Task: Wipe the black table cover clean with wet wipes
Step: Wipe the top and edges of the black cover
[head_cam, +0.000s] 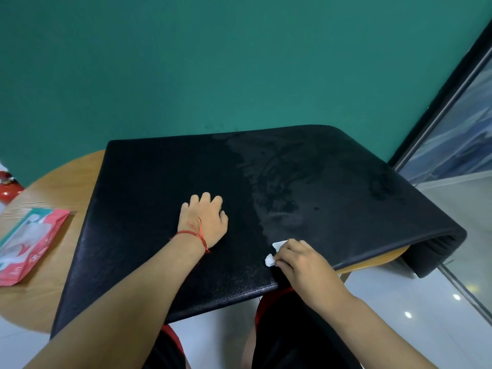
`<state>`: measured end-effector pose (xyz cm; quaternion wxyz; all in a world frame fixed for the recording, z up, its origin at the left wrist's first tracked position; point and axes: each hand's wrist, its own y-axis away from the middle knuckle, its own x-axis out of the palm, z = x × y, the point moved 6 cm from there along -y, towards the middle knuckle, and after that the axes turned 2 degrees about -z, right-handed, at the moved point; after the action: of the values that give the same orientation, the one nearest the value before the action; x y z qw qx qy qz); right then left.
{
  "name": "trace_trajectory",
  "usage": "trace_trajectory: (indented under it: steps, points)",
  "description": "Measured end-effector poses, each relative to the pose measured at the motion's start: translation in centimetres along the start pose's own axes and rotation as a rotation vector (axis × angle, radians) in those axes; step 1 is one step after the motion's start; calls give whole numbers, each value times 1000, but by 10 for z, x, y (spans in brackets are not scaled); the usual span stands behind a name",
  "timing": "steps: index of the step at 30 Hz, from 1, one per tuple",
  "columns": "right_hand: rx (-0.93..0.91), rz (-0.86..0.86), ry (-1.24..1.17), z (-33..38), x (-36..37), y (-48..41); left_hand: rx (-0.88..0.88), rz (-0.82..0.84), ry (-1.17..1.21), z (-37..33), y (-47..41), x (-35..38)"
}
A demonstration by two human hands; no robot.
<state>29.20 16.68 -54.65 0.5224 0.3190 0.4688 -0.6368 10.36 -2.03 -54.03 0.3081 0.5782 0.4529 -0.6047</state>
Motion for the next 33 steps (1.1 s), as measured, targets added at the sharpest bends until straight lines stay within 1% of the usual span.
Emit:
trace_trajectory:
  steps: [3,5,8,11,16,24,28,33]
  points:
    - [-2,53,12,-3,-4,11,-21,45,-12,-1,-23,5]
    - [7,77,-7,-3,-8,21,-36,-1,3,2,-27,10]
    - [7,112,-55,-1,-9,32,-68,-95,91,11,-31,14]
    - [-6,108,-69,-2,-8,32,-98,-129,158,16,-32,15]
    - [74,56,-125,-15,1,19,-112,-176,165,16,-29,18]
    - [90,-5,-132,-30,15,-43,-125,-196,163,16,-31,23]
    - [117,-30,-201,-41,21,-90,-132,-200,171,16,-31,21]
    - [145,-71,-168,-55,31,-156,-140,-205,176,14,-30,20]
